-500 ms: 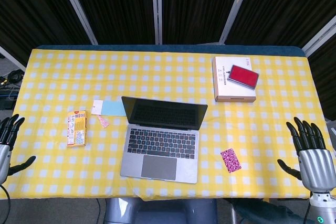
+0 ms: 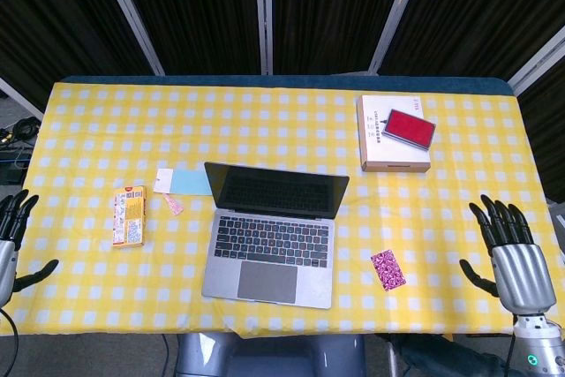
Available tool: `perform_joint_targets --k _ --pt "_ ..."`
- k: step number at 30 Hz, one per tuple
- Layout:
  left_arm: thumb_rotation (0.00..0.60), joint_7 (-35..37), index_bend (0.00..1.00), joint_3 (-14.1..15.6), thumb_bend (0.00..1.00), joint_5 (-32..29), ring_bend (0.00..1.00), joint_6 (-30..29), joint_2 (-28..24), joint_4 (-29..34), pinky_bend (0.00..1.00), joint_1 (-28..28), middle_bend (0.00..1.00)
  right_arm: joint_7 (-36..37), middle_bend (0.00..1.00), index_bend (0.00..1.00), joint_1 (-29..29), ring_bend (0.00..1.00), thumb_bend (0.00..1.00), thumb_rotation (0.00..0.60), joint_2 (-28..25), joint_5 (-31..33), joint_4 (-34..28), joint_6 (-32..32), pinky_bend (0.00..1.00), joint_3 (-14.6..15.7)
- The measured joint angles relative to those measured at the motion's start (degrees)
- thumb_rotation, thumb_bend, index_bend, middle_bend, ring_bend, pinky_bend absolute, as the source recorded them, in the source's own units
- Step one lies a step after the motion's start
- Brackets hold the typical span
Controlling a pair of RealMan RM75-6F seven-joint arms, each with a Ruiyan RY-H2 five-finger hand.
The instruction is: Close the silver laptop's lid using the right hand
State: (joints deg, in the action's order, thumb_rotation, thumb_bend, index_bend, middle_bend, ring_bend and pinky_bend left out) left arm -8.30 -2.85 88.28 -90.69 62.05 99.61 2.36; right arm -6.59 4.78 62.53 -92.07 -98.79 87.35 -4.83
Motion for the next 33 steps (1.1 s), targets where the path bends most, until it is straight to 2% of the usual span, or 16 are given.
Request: perform_joint_targets --k 1,2,4,10,15,21,26,33 --pt "0.6 -0.1 0.0 -0.2 0.0 -0.3 0.0 0.3 0.2 -0.2 0.0 0.2 0.0 0.6 0.0 0.0 0.7 0.0 0.84 0.6 -0.2 0.4 0.1 -1.2 0.0 -0.3" --pt "0.6 -0.2 0.0 -0.3 0.0 -0.6 0.0 0.5 0.3 -0.2 0.0 0.3 0.0 1.5 0.0 0.0 1.9 0.0 0.93 0.6 -0.5 0.9 0.2 -3.1 0.0 -0.8" --pt "0.6 -0.5 0.0 -0.7 0.0 -1.4 0.0 1.2 0.6 -0.5 0.0 0.7 0.0 3.4 0.0 0.0 4.1 0.0 1.0 0.6 -1.0 1.9 0.3 -6.3 0.0 -1.7" --pt "0.6 -2.6 0.0 -1.6 0.0 -4.3 0.0 4.3 2.2 -1.5 0.0 2.3 0.0 9.3 0.0 0.03 13.6 0.0 1.0 0.6 -3.2 5.7 0.3 -19.6 0.0 -5.9" --pt "0.6 -3.5 0.0 -2.3 0.0 -6.0 0.0 5.6 3.2 -2.3 0.0 3.2 0.0 12.8 0.0 0.05 22.9 0.0 1.0 0.6 -4.0 11.3 -0.9 -31.7 0.0 -10.1" --pt "0.6 -3.6 0.0 -3.1 0.0 -8.2 0.0 7.1 3.7 -3.1 0.0 4.0 0.0 13.9 0.11 0.09 32.7 0.04 1.0 0.6 -2.2 22.1 -1.4 -42.0 0.1 -14.1" --pt "0.6 -3.3 0.0 -3.6 0.0 -9.8 0.0 7.8 3.7 -3.8 0.0 4.2 0.0 12.6 0.19 0.1 38.9 0.11 1.0 0.6 0.7 31.6 -0.7 -47.3 0.15 -15.8" --pt "0.6 -2.7 0.0 -4.1 0.0 -11.5 0.0 8.5 3.6 -4.5 0.0 4.4 0.0 11.1 0.23 0.17 43.8 0.15 1.0 0.6 2.2 40.4 0.2 -53.3 0.2 -15.4"
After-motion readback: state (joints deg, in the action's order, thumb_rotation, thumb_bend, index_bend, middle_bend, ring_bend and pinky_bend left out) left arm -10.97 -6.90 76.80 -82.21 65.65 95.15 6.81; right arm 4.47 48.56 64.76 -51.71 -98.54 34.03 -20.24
